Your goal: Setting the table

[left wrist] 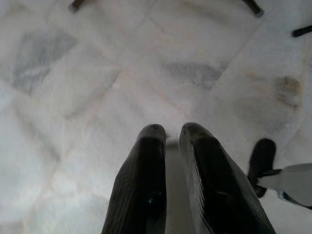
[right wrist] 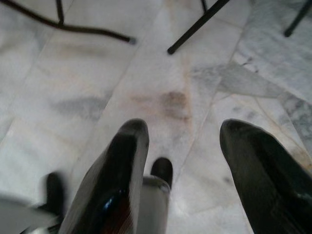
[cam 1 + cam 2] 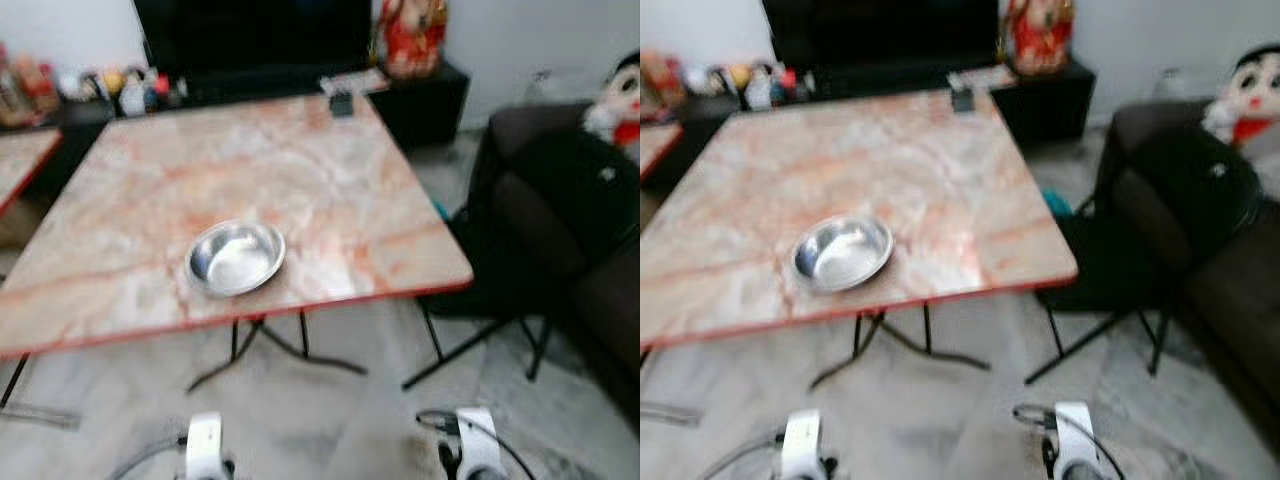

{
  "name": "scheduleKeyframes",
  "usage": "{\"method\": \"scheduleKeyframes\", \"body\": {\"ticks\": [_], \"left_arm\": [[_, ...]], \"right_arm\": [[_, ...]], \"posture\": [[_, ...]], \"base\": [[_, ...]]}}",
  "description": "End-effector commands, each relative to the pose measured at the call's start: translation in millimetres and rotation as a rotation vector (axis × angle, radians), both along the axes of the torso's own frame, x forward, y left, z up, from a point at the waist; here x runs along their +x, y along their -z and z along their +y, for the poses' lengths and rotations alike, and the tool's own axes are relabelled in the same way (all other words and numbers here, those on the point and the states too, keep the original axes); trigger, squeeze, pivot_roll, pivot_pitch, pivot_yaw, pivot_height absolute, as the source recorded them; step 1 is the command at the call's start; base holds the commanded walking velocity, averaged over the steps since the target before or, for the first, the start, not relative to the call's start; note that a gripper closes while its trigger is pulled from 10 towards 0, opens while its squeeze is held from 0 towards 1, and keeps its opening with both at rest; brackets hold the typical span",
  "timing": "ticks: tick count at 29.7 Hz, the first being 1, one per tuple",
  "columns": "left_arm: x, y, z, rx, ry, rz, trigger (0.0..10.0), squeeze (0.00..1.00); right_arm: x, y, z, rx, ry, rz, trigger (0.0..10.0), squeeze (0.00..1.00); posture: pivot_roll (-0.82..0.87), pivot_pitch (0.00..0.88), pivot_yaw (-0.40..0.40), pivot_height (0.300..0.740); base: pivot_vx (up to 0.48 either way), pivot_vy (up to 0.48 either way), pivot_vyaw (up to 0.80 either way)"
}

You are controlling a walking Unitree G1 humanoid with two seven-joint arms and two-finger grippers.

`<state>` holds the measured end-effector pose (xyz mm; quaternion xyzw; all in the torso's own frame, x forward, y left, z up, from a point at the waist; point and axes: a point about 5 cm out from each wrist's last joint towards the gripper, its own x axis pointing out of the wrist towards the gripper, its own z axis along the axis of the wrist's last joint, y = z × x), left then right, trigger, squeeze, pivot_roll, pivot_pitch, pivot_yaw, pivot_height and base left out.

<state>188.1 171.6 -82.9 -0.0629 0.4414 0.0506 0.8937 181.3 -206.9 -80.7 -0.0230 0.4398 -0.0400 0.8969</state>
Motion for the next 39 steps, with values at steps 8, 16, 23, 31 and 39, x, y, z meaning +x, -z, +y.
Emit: {"method": "scheduleKeyframes", "body": {"ticks": [8,16,23,31,39], "left_arm": [[-2.7,-0.4,15.4,0.035,-0.020,0.001,10.0,0.00],[-5.9,0.7,18.4,0.040,-0.032,0.007,10.0,0.00],[-2.0,-1.7,21.5,0.046,-0.055,-0.007,10.0,0.00],[2.7,-4.7,26.5,0.057,-0.064,-0.019,10.0,0.00],[6.2,-7.0,29.7,0.064,-0.082,-0.029,10.0,0.00]], "right_arm": [[1.3,1.9,16.5,0.038,-0.009,-0.003,10.0,0.00],[0.9,2.6,19.6,0.021,-0.029,0.001,10.0,0.00],[5.9,1.1,26.1,0.054,-0.017,-0.006,10.0,0.00],[7.8,0.9,31.3,0.048,-0.040,-0.004,10.0,0.00],[11.8,-1.0,31.7,0.064,-0.009,-0.016,10.0,0.00]], "posture": [[-0.15,0.000,0.059,0.732],[-0.13,0.000,0.061,0.732],[-0.11,0.000,0.056,0.732],[-0.09,0.000,0.068,0.732],[-0.08,0.000,0.059,0.732]], "base": [[0.000,0.386,0.00],[0.000,0.385,0.20],[0.000,0.386,0.20],[0.000,0.387,0.00],[0.000,0.386,0.17]]}}
